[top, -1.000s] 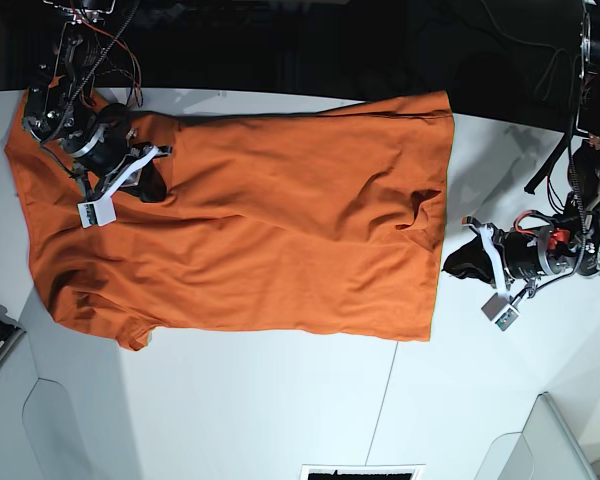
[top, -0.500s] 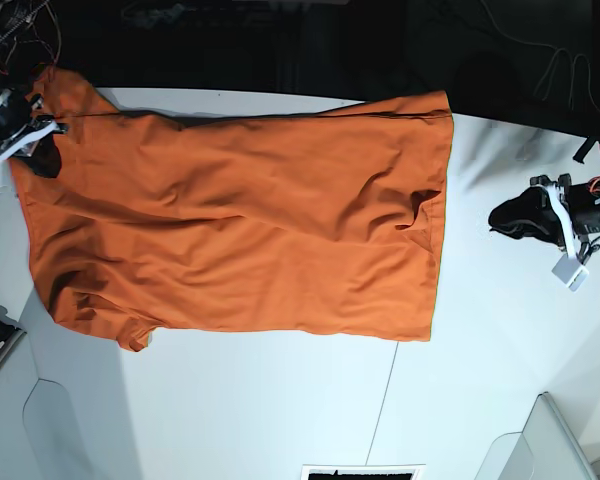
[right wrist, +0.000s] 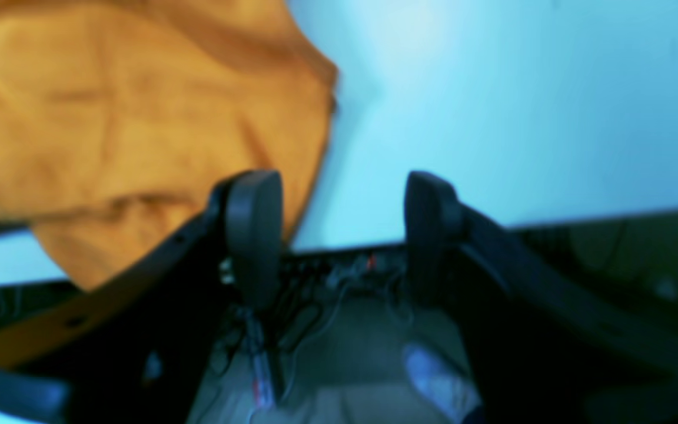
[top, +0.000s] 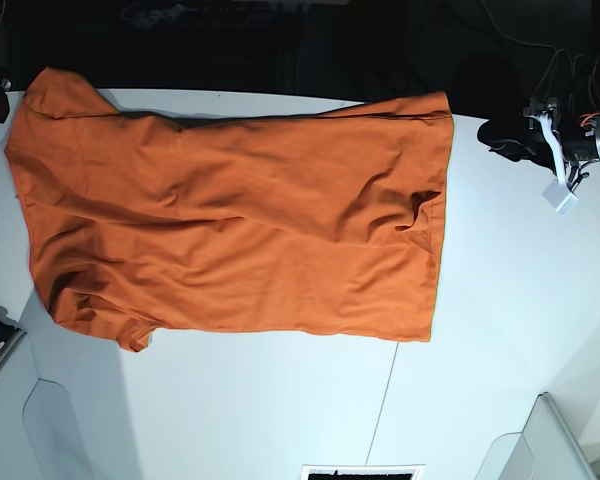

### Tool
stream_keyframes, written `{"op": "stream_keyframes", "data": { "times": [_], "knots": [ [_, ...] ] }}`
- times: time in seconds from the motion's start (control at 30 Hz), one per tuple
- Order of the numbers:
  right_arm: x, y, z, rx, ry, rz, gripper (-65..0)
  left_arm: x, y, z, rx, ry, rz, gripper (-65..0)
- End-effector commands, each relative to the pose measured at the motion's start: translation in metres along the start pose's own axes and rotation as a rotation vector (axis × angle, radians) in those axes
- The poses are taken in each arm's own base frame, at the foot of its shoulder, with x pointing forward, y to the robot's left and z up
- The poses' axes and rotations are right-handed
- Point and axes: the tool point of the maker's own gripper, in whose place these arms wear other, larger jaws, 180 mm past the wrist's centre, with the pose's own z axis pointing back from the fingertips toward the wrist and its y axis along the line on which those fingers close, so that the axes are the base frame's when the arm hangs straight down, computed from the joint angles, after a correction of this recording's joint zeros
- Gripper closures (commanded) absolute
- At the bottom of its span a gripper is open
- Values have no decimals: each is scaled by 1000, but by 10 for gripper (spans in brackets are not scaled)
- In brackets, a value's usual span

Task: Layout the t-shirt on the table in an organized manner, then fold the t-shirt properly
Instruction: 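Grasp the shirt's shoulder and hem corners with both grippers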

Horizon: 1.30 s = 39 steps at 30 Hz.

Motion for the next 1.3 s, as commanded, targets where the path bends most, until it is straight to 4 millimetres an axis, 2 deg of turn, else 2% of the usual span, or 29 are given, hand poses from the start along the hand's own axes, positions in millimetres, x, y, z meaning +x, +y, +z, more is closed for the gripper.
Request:
{"op": "stream_keyframes", "data": {
  "times": [0.0,0.2,0.43,0.67,0.87,1.03,1.27],
  "knots": [
    [9,-5,4,1,-14,10,-332,6,-2,6,-5,-18,-14,-379],
    [-16,1,-5,88,44,-91,-332,-12,-11,-9,-36,-10,30,-379],
    [-15,6,-4,116,46,-93,-332,-22,-17,-20,-54,-10,53,-379],
    [-16,11,-6,136,43,-100,-330,-17,-31,-28,-80,-36,32,-379],
    [-29,34,-17,195,105,-66,-330,-2,-43,-35,-59,-81,-59,-379],
    [-39,53,-25,242,148,-36,-330,-8,-37,-40,-17,-62,-80,-379],
    [-35,76,-25,280,122,-18,-329,-8,-39,-41,-25,-65,-75,-372]
  ]
}}
